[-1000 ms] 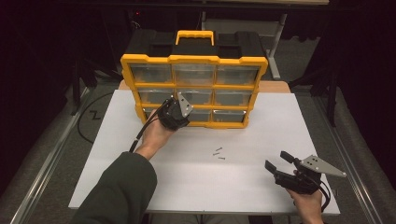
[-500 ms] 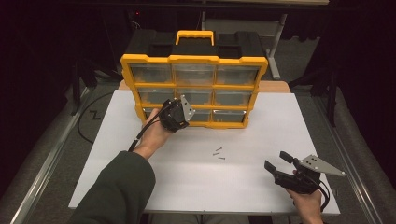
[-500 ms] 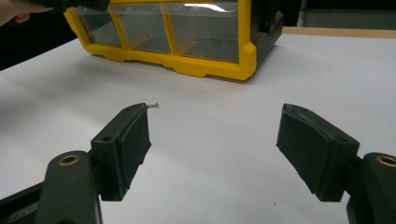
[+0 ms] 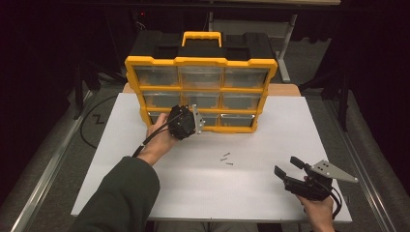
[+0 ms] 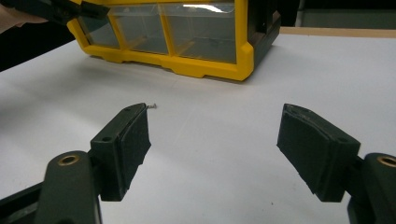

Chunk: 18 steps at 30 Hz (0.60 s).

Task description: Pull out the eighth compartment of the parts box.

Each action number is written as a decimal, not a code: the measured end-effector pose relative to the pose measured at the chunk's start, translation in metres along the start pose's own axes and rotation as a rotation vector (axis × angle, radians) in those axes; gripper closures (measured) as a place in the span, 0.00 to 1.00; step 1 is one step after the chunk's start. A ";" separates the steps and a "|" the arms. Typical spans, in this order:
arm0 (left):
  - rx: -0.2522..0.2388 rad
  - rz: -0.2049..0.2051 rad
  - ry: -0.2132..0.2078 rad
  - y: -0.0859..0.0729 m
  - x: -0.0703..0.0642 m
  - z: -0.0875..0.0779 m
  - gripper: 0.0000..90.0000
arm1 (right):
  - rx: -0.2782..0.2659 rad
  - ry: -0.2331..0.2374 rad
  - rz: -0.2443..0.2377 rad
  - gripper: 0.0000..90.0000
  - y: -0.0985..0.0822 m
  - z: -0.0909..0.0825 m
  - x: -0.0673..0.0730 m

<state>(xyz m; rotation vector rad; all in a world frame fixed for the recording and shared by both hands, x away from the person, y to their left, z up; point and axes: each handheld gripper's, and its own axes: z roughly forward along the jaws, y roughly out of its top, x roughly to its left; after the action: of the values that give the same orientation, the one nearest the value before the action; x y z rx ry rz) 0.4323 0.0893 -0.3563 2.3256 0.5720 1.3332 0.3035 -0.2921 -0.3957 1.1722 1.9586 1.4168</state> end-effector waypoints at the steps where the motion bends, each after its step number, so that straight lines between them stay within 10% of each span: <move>1: 0.000 0.007 0.004 0.000 0.000 0.000 0.53 | -0.001 -0.001 0.001 0.30 0.000 0.000 0.000; 18: 0.018 0.084 0.026 0.003 -0.016 0.005 0.59 | -0.002 -0.003 0.005 0.30 0.000 -0.001 0.000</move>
<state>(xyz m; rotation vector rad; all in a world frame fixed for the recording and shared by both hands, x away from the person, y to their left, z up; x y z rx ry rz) 0.4298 0.0775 -0.3686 2.3743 0.5013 1.4031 0.3032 -0.2927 -0.3952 1.1783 1.9535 1.4178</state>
